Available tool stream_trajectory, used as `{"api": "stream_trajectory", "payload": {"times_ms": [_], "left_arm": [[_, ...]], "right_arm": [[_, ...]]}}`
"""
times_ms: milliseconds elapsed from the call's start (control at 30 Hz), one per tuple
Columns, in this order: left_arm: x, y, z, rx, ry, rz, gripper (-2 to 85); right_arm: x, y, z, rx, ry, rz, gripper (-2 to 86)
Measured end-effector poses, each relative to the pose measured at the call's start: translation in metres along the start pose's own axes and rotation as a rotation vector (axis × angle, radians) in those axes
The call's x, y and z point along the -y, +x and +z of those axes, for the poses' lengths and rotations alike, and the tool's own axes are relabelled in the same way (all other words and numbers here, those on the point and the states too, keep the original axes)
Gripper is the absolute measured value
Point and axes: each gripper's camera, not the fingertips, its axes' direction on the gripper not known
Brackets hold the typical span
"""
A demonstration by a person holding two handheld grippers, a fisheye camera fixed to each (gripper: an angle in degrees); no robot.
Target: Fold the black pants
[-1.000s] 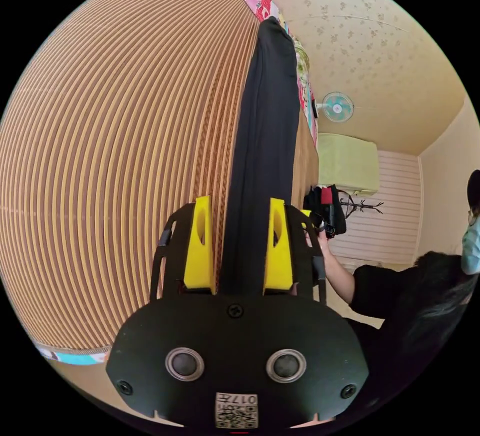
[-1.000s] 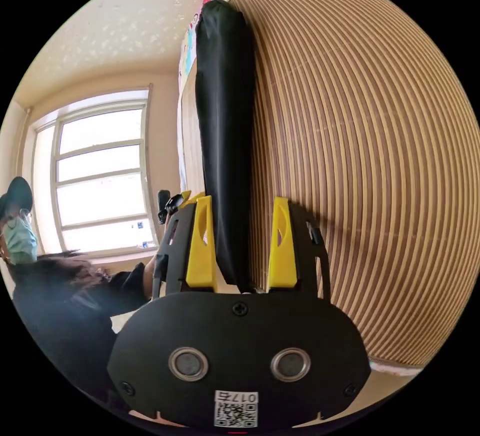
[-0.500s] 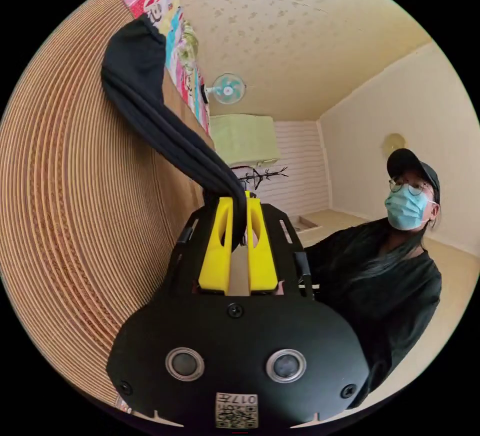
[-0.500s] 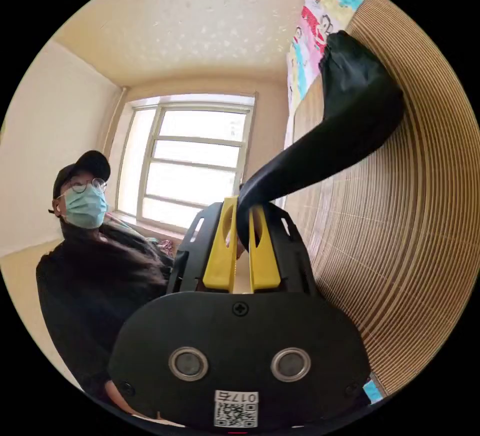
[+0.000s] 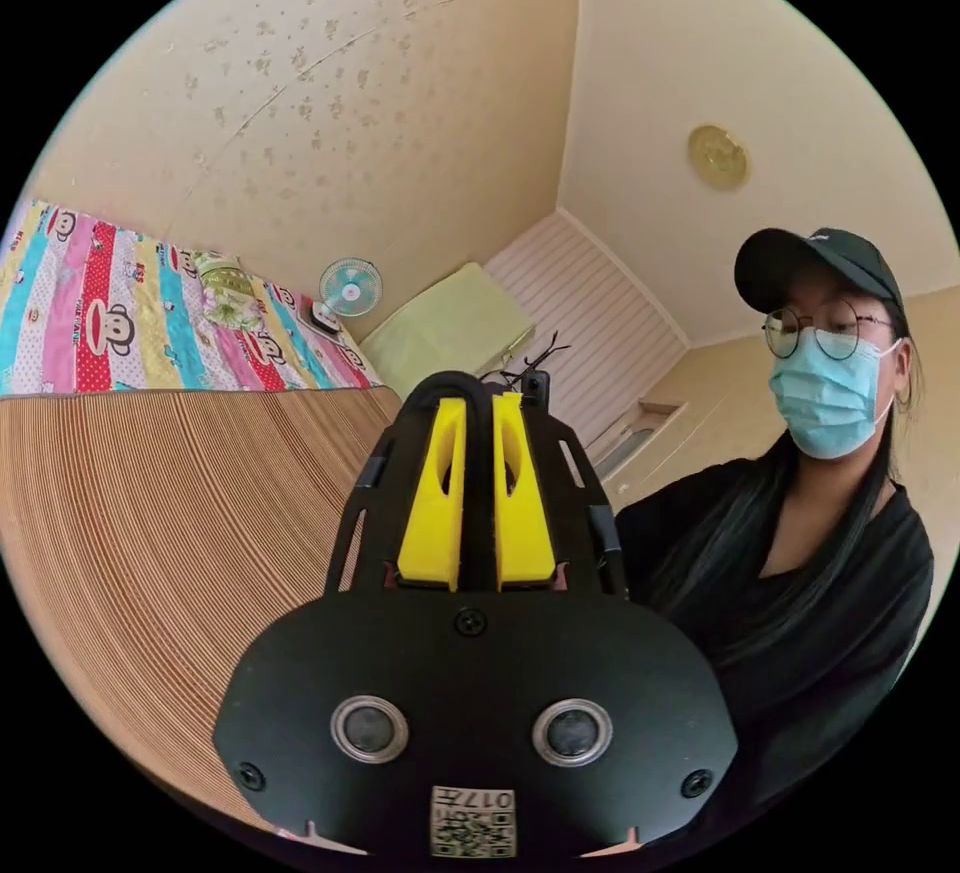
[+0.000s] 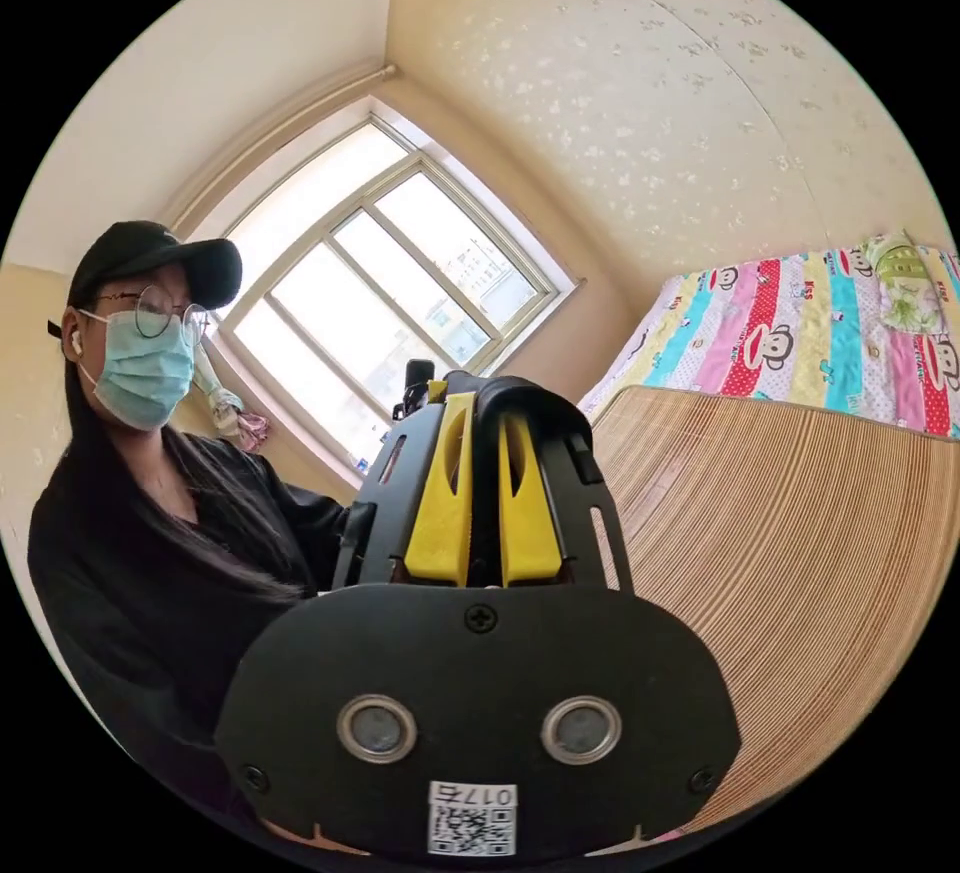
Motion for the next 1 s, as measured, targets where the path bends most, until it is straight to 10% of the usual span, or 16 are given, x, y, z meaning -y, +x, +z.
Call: {"api": "stream_trajectory", "payload": {"times_ms": [367,600,867,1000], "left_arm": [[-0.081,-0.161,0.070,0.278,-0.227,-0.180,5.1],[-0.307,-0.256,0.126,0.280,-0.512,-0.743,9.8],[-0.329,-0.250,0.079,0.333,-0.350,-0.827,10.0],[-0.321,-0.241,0.050,0.338,-0.197,-0.819,9.4]], "right_arm": [[-0.104,0.124,0.132,-0.142,-0.226,0.114,1.0],[-0.319,0.193,0.167,-0.339,-0.400,0.788,8.7],[-0.205,0.234,0.199,-0.419,-0.237,0.696,13.8],[-0.164,0.285,0.314,-0.433,-0.536,0.633,12.6]]}}
